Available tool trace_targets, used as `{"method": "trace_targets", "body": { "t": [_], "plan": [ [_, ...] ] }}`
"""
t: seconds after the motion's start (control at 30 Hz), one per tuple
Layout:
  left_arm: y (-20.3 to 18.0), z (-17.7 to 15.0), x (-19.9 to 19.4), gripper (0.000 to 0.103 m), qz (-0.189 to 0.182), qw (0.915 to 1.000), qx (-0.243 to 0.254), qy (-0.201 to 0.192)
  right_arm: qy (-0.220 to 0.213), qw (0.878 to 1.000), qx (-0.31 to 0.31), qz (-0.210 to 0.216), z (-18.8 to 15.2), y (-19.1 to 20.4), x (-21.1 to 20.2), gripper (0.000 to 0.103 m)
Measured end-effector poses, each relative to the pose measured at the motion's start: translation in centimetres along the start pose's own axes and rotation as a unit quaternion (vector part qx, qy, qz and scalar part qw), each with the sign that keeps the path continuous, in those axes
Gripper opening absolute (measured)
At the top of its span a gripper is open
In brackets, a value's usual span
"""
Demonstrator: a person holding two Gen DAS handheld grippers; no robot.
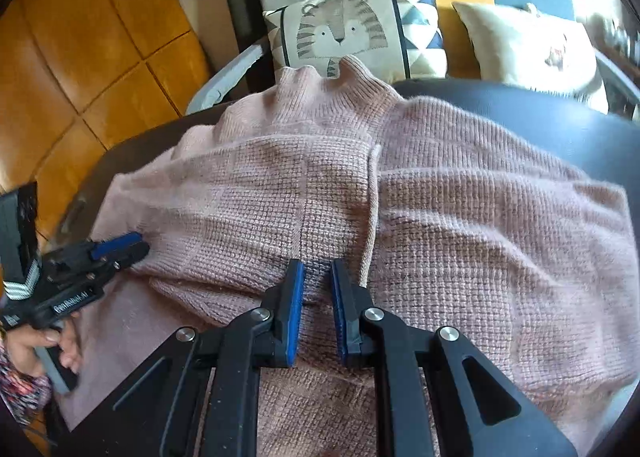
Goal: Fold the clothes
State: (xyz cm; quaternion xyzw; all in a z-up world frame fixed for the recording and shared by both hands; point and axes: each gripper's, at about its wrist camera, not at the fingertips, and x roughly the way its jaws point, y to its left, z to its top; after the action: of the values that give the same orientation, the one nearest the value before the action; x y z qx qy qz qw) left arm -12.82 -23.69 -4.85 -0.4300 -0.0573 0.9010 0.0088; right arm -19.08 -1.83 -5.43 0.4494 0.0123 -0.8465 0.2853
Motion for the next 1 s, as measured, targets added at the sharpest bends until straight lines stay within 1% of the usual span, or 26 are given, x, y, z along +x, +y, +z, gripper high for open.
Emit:
{"method": "trace_targets", "body": {
  "t": [0.03,0.07,0.13,0.2,0.3,0.4,0.43,0.5,0.6,0.83,0.93,1.0],
  "plan": [
    [-0.1,0.0,-0.3,0.025,0.008,0.9999,0.006,0.001,0.001,1.000,0.004,0.001,0.1,0.0,-0.3,0.015],
    [-0.3,0.0,-0.8,0.025,0.020,0.9997,0.011,0.001,-0.009,1.000,0.005,0.005,0.2,0.0,-1.3,0.017],
    [0.0,-0.2,-2.0,0.025,0.038,0.9990,0.022,-0.012,-0.033,0.999,0.006,0.013,0.2,-0.1,-3.3,0.017],
    [1.1,-0.7,-3.0,0.025,0.062,0.9974,0.030,-0.024,-0.037,0.999,-0.015,0.005,-0.2,-0.1,-4.7,0.022],
    [4.3,-1.3,-2.8,0.025,0.074,0.9972,-0.004,-0.001,-0.016,1.000,-0.010,-0.001,-1.0,-0.8,-4.8,0.022],
    [6.7,-2.0,-3.3,0.024,0.057,0.9967,-0.056,-0.009,-0.002,1.000,0.012,-0.006,-1.9,-1.9,-4.2,0.022],
    [7.0,-2.3,-3.4,0.024,0.057,0.9963,-0.063,-0.008,0.002,1.000,0.019,-0.006,-2.2,-2.2,-3.9,0.022],
    [7.1,-2.7,-3.5,0.024,0.055,0.9968,-0.057,-0.010,-0.007,1.000,0.019,-0.003,-2.5,-2.4,-3.9,0.022],
    [7.0,-2.9,-3.7,0.025,0.051,0.9976,-0.046,-0.011,-0.008,1.000,-0.005,-0.016,-2.8,-1.9,-3.9,0.022],
    [7.8,-3.6,-3.5,0.024,0.022,0.9971,-0.070,-0.016,-0.003,0.999,-0.022,-0.033,-3.1,-1.5,-3.8,0.020],
    [7.5,-3.1,-3.5,0.024,0.028,0.9973,-0.068,-0.007,0.014,0.997,-0.062,-0.040,-2.4,-0.8,-4.3,0.022],
    [7.0,-2.5,-3.8,0.024,0.033,0.9974,-0.063,0.004,-0.008,0.997,-0.063,-0.040,-1.8,-1.1,-6.2,0.022]
  ]
}}
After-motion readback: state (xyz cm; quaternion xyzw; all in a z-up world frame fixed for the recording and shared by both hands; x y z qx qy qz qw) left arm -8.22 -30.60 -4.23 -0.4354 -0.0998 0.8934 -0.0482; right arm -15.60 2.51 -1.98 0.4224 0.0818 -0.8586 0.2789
